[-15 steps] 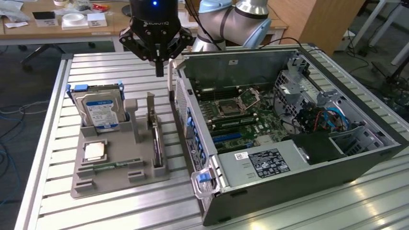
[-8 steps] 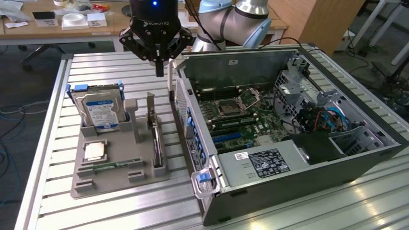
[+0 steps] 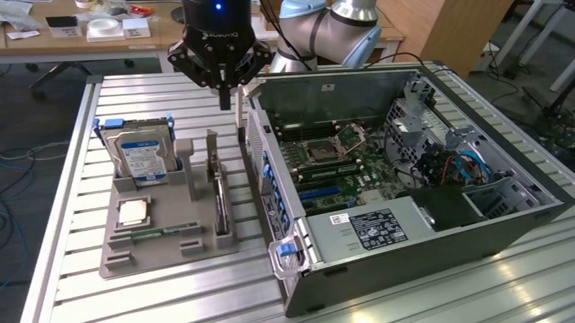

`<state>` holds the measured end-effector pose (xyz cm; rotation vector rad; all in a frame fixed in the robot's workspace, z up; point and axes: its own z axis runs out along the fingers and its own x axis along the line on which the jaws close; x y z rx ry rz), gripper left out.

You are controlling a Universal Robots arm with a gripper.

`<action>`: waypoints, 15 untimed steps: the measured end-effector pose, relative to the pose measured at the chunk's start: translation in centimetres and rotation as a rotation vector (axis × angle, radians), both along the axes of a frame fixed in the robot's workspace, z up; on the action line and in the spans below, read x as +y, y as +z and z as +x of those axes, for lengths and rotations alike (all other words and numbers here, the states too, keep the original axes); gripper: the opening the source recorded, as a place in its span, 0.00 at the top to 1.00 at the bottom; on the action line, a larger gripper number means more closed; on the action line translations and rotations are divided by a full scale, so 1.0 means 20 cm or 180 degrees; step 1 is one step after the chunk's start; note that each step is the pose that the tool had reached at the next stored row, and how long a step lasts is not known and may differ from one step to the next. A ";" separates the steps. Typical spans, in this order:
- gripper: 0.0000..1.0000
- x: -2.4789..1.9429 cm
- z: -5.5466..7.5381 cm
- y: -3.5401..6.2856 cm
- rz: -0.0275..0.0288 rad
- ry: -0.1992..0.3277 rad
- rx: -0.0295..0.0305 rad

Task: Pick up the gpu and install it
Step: 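Reach for the gpu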

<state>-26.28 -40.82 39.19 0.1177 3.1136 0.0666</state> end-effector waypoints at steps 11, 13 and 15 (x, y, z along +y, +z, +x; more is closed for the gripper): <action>0.89 -0.016 0.00 0.000 0.0000 0.0000 0.0000; 0.89 -0.016 0.00 0.000 0.0000 0.0000 0.0000; 0.89 -0.016 0.00 0.000 0.0000 0.0000 0.0000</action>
